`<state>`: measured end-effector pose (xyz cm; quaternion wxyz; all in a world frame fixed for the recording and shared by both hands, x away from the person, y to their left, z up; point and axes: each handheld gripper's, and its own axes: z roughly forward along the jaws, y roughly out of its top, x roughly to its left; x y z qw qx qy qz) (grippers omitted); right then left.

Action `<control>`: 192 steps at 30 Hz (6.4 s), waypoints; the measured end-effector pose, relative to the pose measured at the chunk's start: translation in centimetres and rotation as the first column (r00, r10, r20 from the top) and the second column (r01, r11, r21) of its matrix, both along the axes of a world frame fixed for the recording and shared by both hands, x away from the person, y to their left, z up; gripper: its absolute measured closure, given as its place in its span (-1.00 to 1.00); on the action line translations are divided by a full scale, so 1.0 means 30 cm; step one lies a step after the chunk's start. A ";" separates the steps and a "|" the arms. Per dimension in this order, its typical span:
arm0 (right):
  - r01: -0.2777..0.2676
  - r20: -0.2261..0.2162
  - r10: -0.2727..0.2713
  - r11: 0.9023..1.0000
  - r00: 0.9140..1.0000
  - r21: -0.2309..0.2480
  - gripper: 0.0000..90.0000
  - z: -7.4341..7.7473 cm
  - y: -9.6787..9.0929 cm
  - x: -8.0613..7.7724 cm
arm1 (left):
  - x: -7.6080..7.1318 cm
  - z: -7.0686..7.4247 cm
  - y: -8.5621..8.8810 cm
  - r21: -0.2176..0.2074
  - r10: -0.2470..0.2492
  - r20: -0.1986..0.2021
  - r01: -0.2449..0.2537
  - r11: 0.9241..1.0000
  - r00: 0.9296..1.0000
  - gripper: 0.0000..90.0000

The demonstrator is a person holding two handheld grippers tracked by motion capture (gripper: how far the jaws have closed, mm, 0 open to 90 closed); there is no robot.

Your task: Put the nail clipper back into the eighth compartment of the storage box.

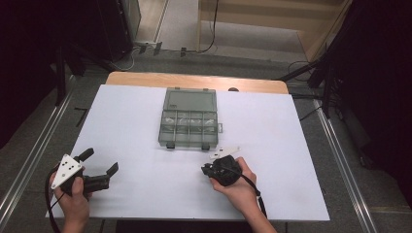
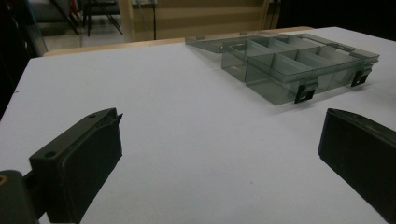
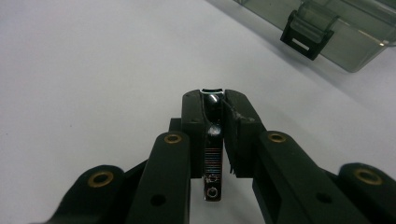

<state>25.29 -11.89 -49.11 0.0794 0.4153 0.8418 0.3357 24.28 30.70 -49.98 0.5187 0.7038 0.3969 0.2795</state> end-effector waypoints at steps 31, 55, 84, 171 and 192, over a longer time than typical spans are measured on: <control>0.011 0.036 -0.012 0.999 0.999 0.038 0.82 0.099 -0.021 0.037 | 0.001 0.001 0.002 -0.009 -0.002 -0.003 0.002 1.000 1.000 -1.00; 0.074 0.071 -0.080 0.994 0.994 0.080 0.82 0.132 -0.058 0.098 | 0.001 0.000 0.001 -0.010 -0.002 -0.005 0.002 1.000 1.000 -1.00; 0.123 0.111 -0.133 0.988 0.985 0.096 0.82 0.171 -0.076 0.206 | 0.001 0.000 0.001 -0.010 -0.003 -0.005 0.003 1.000 1.000 -1.00; 0.220 0.217 -0.292 0.927 0.932 0.303 -1.00 0.075 -0.344 0.096 | 0.001 -0.001 -0.001 -0.001 0.000 -0.004 0.000 1.000 1.000 -1.00; 0.277 0.263 -0.384 0.888 0.885 0.366 -1.00 0.065 -0.513 -0.040 | 0.000 0.000 -0.002 0.002 0.005 -0.006 -0.005 1.000 1.000 -1.00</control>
